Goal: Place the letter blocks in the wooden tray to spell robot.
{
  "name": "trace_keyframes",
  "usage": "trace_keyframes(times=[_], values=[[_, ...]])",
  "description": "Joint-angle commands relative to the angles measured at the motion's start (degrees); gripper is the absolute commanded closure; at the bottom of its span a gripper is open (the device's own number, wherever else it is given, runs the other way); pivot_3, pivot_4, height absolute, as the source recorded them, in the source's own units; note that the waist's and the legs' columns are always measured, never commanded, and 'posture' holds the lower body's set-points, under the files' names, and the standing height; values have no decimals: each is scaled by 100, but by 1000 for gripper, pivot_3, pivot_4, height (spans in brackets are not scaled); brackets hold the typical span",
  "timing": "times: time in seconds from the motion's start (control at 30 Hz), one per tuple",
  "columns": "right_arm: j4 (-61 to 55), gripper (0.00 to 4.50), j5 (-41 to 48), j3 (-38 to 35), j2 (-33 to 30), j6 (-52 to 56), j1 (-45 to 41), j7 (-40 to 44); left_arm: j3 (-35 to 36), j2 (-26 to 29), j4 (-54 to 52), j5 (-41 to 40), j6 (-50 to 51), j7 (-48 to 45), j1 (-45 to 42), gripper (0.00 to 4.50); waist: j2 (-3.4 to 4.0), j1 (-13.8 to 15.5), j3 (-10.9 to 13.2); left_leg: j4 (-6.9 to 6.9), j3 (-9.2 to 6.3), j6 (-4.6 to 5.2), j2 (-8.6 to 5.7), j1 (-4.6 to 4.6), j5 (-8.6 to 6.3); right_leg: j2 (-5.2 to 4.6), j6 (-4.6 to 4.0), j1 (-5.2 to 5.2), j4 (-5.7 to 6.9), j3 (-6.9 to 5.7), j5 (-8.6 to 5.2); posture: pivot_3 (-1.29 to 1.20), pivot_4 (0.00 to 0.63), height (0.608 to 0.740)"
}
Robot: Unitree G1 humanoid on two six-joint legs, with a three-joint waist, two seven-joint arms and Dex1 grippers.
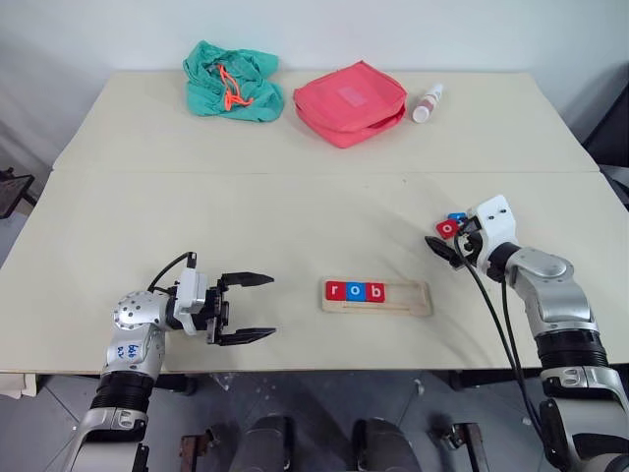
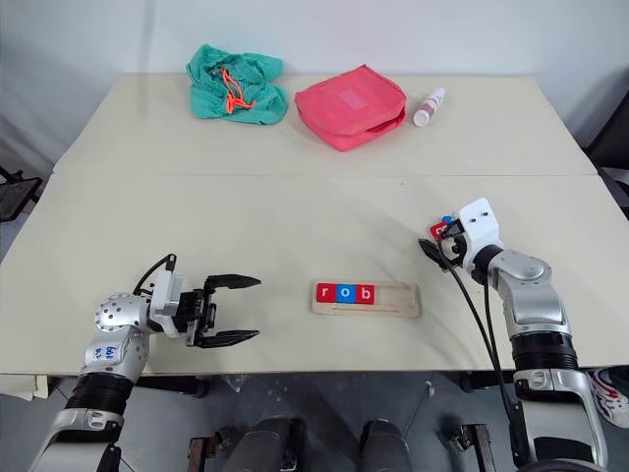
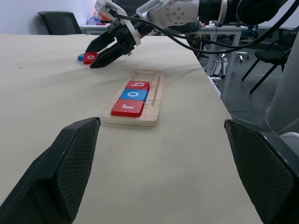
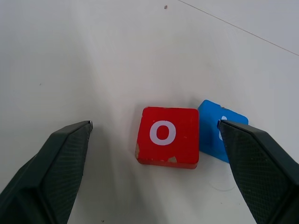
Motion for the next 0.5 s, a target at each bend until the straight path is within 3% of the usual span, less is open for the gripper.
trace_keyframes(times=[0.03, 0.5], values=[[64, 23, -77, 70, 72, 188, 49, -77, 33, 3, -144, -8, -30, 26, -7, 0, -4, 0, -2, 0, 0, 0, 0, 2, 0, 0, 0, 2, 0, 0, 0, 0, 150, 740], [-71, 23, -118, 112, 124, 507, 136, -163, 28, -9, -148, 1, -53, 76, -24, 0, -7, 1, -4, 0, 1, 0, 1, 7, 0, 0, 0, 5, 1, 2, 0, 0, 150, 740]])
